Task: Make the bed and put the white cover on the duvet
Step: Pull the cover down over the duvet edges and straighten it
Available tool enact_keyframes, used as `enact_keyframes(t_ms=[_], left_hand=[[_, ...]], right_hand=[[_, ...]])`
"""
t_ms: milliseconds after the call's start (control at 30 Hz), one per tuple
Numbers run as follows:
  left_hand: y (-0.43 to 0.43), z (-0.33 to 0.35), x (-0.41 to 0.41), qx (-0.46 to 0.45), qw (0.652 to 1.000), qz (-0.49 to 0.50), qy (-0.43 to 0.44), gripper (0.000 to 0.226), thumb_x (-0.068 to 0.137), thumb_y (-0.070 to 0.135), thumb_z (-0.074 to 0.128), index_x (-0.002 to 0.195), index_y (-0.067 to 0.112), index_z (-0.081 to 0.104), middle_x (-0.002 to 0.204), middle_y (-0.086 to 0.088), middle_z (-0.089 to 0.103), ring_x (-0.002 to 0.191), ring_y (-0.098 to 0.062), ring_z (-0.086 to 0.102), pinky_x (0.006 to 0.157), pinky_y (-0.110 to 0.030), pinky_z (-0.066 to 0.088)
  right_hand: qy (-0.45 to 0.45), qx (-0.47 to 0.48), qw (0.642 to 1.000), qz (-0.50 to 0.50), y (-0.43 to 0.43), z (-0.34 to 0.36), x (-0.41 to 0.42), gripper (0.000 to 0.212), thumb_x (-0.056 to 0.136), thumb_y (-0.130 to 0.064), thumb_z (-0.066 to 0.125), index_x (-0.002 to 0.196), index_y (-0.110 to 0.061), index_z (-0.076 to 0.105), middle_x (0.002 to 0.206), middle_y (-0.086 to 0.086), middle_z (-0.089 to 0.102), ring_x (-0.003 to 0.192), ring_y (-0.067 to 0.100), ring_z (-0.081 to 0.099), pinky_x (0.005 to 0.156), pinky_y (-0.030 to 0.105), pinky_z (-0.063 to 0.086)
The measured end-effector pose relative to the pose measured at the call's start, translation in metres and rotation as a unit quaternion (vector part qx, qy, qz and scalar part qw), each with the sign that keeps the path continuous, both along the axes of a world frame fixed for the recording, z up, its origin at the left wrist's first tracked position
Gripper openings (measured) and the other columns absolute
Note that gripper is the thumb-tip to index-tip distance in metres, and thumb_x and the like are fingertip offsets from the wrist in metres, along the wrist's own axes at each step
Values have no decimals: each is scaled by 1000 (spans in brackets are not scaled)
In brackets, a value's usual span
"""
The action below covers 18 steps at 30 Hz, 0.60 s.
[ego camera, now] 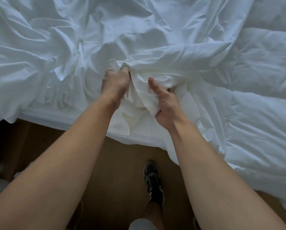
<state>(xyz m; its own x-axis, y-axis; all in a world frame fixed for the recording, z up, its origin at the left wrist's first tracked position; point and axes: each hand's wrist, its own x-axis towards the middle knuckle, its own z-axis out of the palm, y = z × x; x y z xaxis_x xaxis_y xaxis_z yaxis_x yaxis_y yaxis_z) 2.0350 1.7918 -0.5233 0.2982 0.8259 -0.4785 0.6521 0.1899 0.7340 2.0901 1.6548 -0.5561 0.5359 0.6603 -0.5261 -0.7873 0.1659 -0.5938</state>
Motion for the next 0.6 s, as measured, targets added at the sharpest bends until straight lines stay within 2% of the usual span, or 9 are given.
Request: enact_keyframes(t_ms=[100,167,267,333,400,433,500,567,600], left_hand=[[-5,12,11,54,995,-82,11,32,91,39,48,104,17,68,98,-3,69,95,-28,65,88,-42,57],[-12,10,14,66,977,-180,95,31,97,30,46,110,11,67,109,-13,69,101,-36,63,87,-40,52],[-24,-5,9,140,892,-355,243,31,98,29,48,116,9,62,121,-21,65,112,-42,60,84,-37,44],[-30,-5,6,153,842,-427,292,26,90,29,56,110,12,63,116,-17,67,106,-40,61,78,-36,43],[-26,11,5,140,811,-468,322,32,87,27,62,116,12,62,119,-15,66,107,-38,61,81,-36,47],[-20,22,7,137,814,-466,319,40,87,29,65,123,12,60,124,-14,63,112,-37,60,88,-36,49],[-7,52,15,150,858,-424,249,54,86,37,71,133,16,55,137,-13,53,122,-33,54,102,-39,47],[-4,71,32,152,917,-350,114,65,83,49,74,137,21,52,140,-6,49,122,-24,53,104,-37,46],[-8,72,42,144,928,-334,80,70,82,56,74,138,22,51,139,-3,51,121,-22,53,103,-36,47]], right_hand=[[32,74,996,-40,-1,3,9,62,99,-42,58,146,-4,48,145,24,52,134,43,51,114,59,38],[68,103,987,-105,2,7,19,62,99,-49,47,140,-2,53,141,25,54,133,45,50,114,59,37],[103,99,971,-190,19,11,26,52,96,-49,39,123,-11,62,121,19,64,123,39,59,112,50,41],[79,61,971,-218,31,12,25,51,97,-45,36,125,-10,62,130,22,63,128,40,56,114,51,40],[48,26,978,-202,38,12,24,55,95,-42,43,128,-3,62,135,26,60,126,42,57,112,56,41],[30,2,982,-188,38,11,23,56,92,-39,49,129,1,62,133,26,62,123,42,60,110,58,43],[-23,-59,985,-160,33,8,23,48,89,-31,59,126,0,66,125,20,68,116,37,66,105,56,49],[-88,-120,980,-130,28,5,18,35,90,-26,65,117,-4,71,116,13,73,109,30,70,100,53,52],[-123,-147,976,-105,26,6,13,36,87,-31,68,114,-9,72,114,9,75,107,26,71,99,51,53]])
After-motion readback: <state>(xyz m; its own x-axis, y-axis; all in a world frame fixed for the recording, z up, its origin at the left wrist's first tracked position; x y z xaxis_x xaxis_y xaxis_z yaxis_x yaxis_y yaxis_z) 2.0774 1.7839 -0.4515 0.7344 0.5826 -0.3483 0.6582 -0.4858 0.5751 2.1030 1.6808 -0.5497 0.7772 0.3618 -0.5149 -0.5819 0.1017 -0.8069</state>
